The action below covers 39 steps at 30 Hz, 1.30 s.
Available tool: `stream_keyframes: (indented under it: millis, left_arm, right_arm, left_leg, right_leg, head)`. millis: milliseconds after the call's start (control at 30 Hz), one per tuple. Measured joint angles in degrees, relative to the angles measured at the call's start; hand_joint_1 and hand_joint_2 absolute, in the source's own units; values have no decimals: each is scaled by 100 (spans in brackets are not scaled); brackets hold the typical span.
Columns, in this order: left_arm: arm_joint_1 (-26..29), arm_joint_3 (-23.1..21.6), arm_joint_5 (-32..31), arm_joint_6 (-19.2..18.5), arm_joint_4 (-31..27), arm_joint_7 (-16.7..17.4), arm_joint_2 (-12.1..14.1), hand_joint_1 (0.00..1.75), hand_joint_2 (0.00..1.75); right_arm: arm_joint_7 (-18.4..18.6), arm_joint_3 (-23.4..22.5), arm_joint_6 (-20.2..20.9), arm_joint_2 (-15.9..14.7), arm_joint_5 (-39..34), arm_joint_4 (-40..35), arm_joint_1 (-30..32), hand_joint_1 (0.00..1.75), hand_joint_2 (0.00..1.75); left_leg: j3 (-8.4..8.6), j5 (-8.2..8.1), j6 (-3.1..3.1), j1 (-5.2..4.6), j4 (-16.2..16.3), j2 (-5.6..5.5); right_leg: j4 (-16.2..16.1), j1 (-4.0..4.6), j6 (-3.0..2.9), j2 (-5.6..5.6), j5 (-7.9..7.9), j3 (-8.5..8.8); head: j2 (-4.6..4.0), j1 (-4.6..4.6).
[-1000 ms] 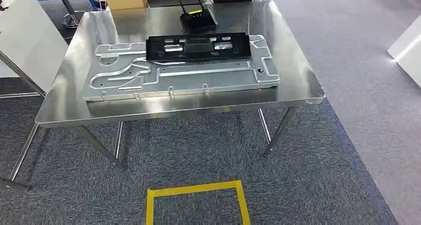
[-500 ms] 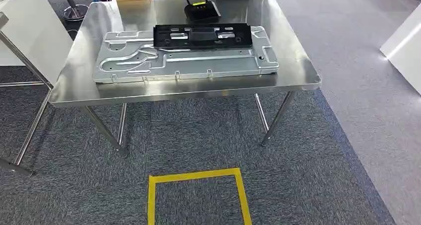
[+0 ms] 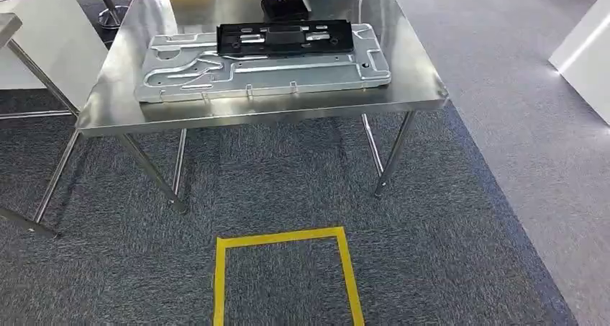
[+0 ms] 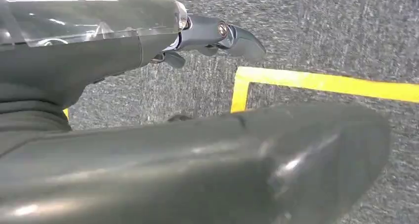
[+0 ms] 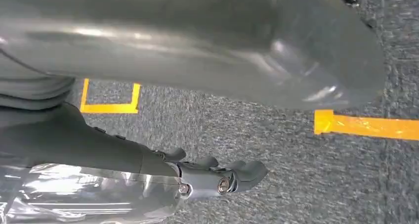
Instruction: Take the parts from the cabinet and place them on the table.
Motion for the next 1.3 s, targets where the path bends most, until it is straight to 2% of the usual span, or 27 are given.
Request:
stream_keyframes:
  millis: [33, 67, 167, 200, 233, 300, 333, 367, 400, 467, 500, 533, 567, 667, 700, 767, 800, 833, 867, 933, 1000, 1033, 1067, 1133, 1200, 1233, 1300]
  left_arm:
    - [-22, 0, 0, 0, 0, -7, 7, 0, 0]
    - [-34, 0, -4, 20, 0, -13, 11, 0, 0]
    - [-8, 0, -72, 35, 2, -24, 46, 0, 0]
    - [-14, -7, -103, 35, 2, -22, 55, 0, 0]
    - [-16, -24, -144, 46, 2, -13, 91, 0, 0]
    - [-5, -44, -201, 87, 2, -4, 133, 0, 0]
    - [6, -48, -208, 92, 2, 4, 155, 0, 0]
    - [15, -59, -218, 92, 2, 5, 183, 0, 0]
    - [18, -78, -229, 81, 2, -2, 212, 0, 0]
    - [15, -85, -260, 74, 2, -9, 251, 0, 0]
    - [15, -85, -264, 72, 2, -9, 273, 0, 0]
    - [23, -87, -271, 72, 0, -7, 286, 0, 0]
    - [27, -90, -295, 72, 0, 0, 299, 0, 0]
    - [54, -114, -413, 24, 0, 9, 376, 0, 0]
    - [76, -135, -461, -13, 0, -11, 413, 0, 0]
    - [126, -173, -522, -81, 2, -70, 450, 0, 0]
    - [130, -186, -549, -109, 2, -125, 496, 0, 0]
    - [126, -197, -566, -137, 2, -174, 535, 0, 0]
    - [120, -208, -566, -142, 2, -214, 559, 0, 0]
    - [100, -230, -566, -142, 2, -260, 594, 0, 0]
    - [47, -232, -566, -134, 0, -262, 603, 0, 0]
    - [15, -234, -566, -125, 0, -256, 603, 0, 0]
    - [-20, -234, -570, -118, 0, -245, 603, 0, 0]
    - [-35, -238, -573, -120, 0, -132, 605, 0, 0]
    - [-28, -236, -555, -138, 2, -2, 605, 0, 0]
    - [-48, -236, -549, -146, 0, 70, 605, 0, 0]
    - [-55, -236, -531, -144, 0, 226, 605, 0, 0]
  right_arm:
    - [-46, 26, 22, 29, 31, 0, -9, 0, 0]
    - [-122, 48, 46, 33, 41, 0, -30, 0, 0]
    - [-339, 90, 87, 107, 46, 2, -65, 0, 0]
    - [-400, 94, 87, 129, 44, 9, -74, 0, 0]
    - [-450, 103, 87, 181, 42, 11, -89, 0, 0]
    - [-470, 109, 90, 247, 33, 26, -95, 0, 0]
    - [-467, 109, 87, 289, 26, 35, -99, 0, 0]
    - [-403, 109, 81, 325, 28, 39, -103, 0, 0]
    - [-313, 111, 72, 354, 39, 42, -106, 0, 0]
    - [-122, 118, 52, 418, 68, 44, -109, 0, 0]
    - [15, 120, 48, 441, 94, 44, -121, 0, 0]
    - [126, 120, 44, 463, 100, 44, -136, 0, 0]
    - [228, 120, 37, 472, 100, 44, -145, 0, 0]
    - [442, 116, 37, 514, 85, 48, -139, 0, 0]
    - [466, 114, 50, 540, 76, 63, -130, 0, 0]
    - [494, 111, 61, 540, 76, 63, -127, 0, 0]
    - [499, 109, 63, 540, 76, 63, -110, 0, 0]
    - [507, 107, 63, 540, 76, 65, -104, 0, 0]
    - [509, 107, 65, 540, 78, 63, -105, 0, 0]
    - [494, 107, 72, 553, 100, 66, -106, 0, 0]
    - [398, 107, 76, 579, 146, 66, -113, 0, 0]
    - [350, 107, 76, 601, 155, 63, -129, 0, 0]
    - [297, 107, 76, 610, 155, 63, -138, 0, 0]
    - [77, 107, 81, 645, 155, 63, -170, 0, 0]
    - [-13, 107, 96, 656, 155, 63, -183, 0, 0]
    - [-30, 107, 98, 656, 155, 63, -183, 0, 0]
    - [22, 107, 96, 664, 164, 63, -195, 0, 0]
  left_leg:
    - [299, -218, 26, -38, -499, 0]
    - [336, -279, 83, -46, -633, -4]
    - [222, -149, 216, -53, -660, 5]
    - [169, -55, 267, -21, -686, 42]
    - [88, 16, 321, -21, -692, 40]
    - [-86, 149, 339, -35, -687, 33]
    - [-184, 216, 335, -44, -673, 34]
    - [-282, 276, 320, -47, -652, 37]
    - [-373, 331, 307, -46, -625, 38]
    - [-541, 430, 274, -46, -574, 38]
    - [-604, 477, 254, -46, -543, 34]
    - [-649, 510, 222, -66, -509, 31]
    - [-678, 546, 187, -79, -488, 36]
    - [-728, 704, 73, -65, -508, 44]
    - [-772, 645, 39, -55, -459, 29]
    - [-959, -33, 6, -31, 62, 6]
    - [-1081, -382, -16, -24, 519, 5]
    - [-1179, -603, -33, -21, 947, 5]
    - [-1215, -655, -45, -19, 1271, 5]
    - [-938, -302, -40, -19, 1164, 4]
    - [-246, 11, -1, -15, 250, 2]
    - [132, -113, 27, -15, -258, 1]
    - [337, -249, 60, -51, -637, -2]
    - [261, -274, 145, -53, -649, -2]
    - [224, -161, 246, -25, -698, 18]
    - [182, -121, 286, -28, -696, 27]
    - [80, -40, 321, -34, -690, 27]
  right_leg:
    - [45, 30, 35, 4, 28, -58]
    - [54, 24, 75, -8, 75, -66]
    - [-8, 25, 186, -7, 248, -84]
    - [65, -19, 209, 26, 107, -133]
    - [279, -21, 244, 32, -252, -207]
    - [1100, -53, 300, 34, -957, -413]
    - [1530, -61, 319, 34, -1146, -499]
    - [1792, -64, 330, 34, -1127, -506]
    - [1800, -65, 331, 34, -963, -399]
    - [1169, -64, 299, 33, -547, 145]
    - [606, -61, 265, 34, -494, 553]
    - [65, -48, 224, 37, -627, 972]
    - [-235, -16, 178, 40, -734, 1102]
    - [-242, 2, 39, 39, -667, 984]
    - [-264, -40, -26, 9, -581, 926]
    - [-261, -18, -114, -6, -462, 779]
    - [-257, -1, -119, -8, -395, 692]
    - [-247, 11, -122, -10, -329, 601]
    - [-228, 17, -120, -11, -265, 502]
    - [-153, 16, -99, -7, -154, 286]
    - [-54, 12, -63, -3, -85, 91]
    - [-9, 17, -39, -4, -66, 37]
    - [47, 44, -12, -4, -48, -16]
    - [49, 32, 65, -14, 35, -27]
    - [62, 26, 142, 0, 76, -54]
    - [201, 9, 166, 18, -99, -112]
    - [1038, -18, 211, 27, -697, -434]
  head:
    - [0, 0]
    - [0, 0]
    - [0, 2]
    - [0, 0]
    - [0, 2]
    - [0, 2]
    - [0, 2]
    - [0, 2]
    - [0, 2]
    - [0, 2]
    - [0, 2]
    - [0, 2]
    - [0, 0]
    - [0, 0]
    - [0, 2]
    - [0, -2]
    - [0, 0]
    - [0, 0]
    - [0, 0]
    - [0, 0]
    - [0, 0]
    - [0, -2]
    - [0, 0]
    - [0, 0]
    - [0, 0]
    - [0, 0]
    - [0, 0]
